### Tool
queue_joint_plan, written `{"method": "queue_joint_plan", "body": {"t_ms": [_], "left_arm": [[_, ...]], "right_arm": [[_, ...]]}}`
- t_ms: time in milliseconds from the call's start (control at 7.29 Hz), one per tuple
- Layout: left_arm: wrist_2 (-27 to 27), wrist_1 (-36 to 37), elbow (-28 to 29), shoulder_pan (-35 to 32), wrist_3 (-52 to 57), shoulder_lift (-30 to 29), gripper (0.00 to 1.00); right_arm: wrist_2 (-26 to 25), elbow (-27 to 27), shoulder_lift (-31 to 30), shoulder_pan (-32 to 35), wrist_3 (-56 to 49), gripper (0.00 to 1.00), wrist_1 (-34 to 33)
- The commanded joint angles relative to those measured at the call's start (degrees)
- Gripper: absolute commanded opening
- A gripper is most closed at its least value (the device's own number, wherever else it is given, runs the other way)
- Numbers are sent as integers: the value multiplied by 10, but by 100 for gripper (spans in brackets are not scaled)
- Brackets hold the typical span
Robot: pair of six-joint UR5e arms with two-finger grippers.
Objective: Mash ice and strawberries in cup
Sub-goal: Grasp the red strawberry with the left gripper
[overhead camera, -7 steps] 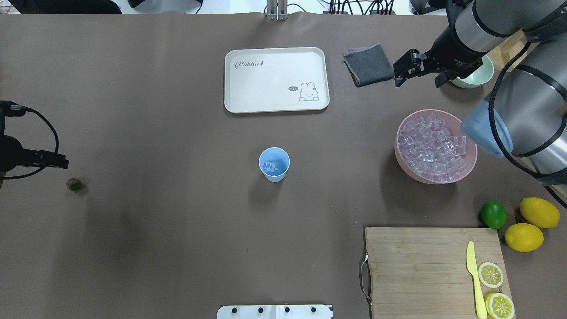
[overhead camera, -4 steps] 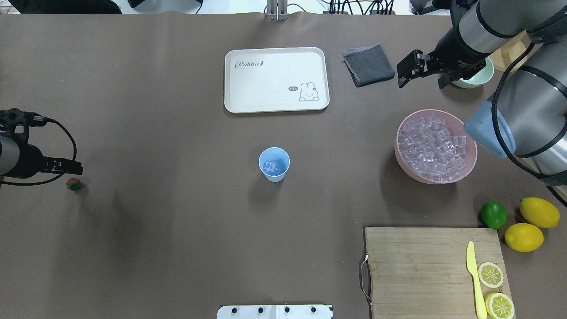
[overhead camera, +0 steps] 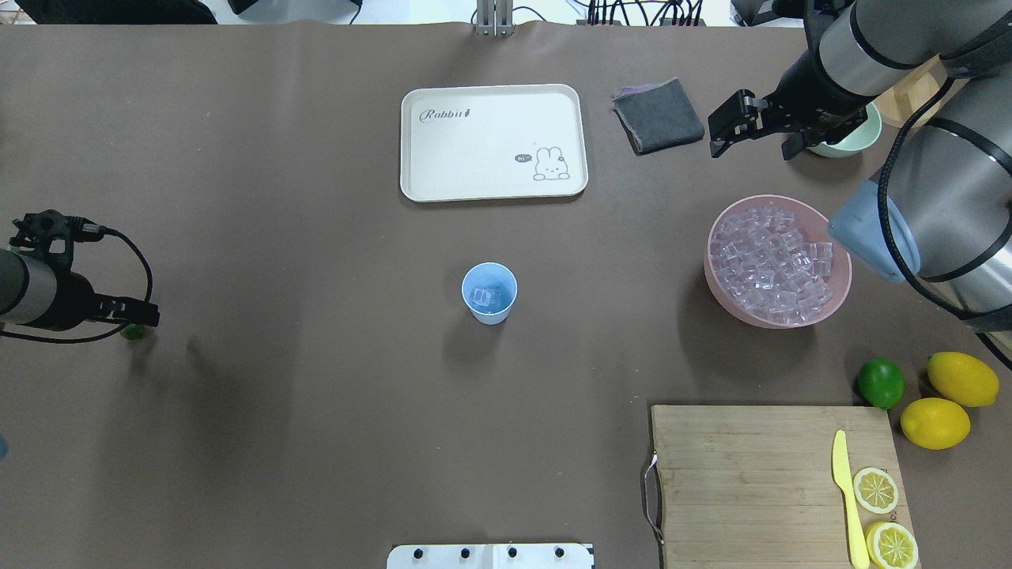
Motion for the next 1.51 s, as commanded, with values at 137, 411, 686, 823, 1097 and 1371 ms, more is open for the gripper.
{"method": "queue_joint_plan", "body": {"t_ms": [137, 411, 686, 823, 1097, 1371], "left_arm": [[0, 0, 9, 7, 2, 1, 83], [0, -1, 9, 7, 2, 1, 61], [0, -3, 9, 7, 2, 1, 21], [1, -13, 9, 7, 2, 2, 0], [0, -14, -3, -1, 7, 4, 0], [1, -11, -44, -45, 7, 0, 0]], "right_arm": [[0, 1, -1, 0, 1, 100, 0], [0, 1, -1, 0, 1, 100, 0], [0, 3, -1, 0, 2, 100, 0], [0, 5, -2, 0, 3, 100, 0], [0, 6, -1, 0, 7, 100, 0], [5, 10, -2, 1, 6, 100, 0]]}}
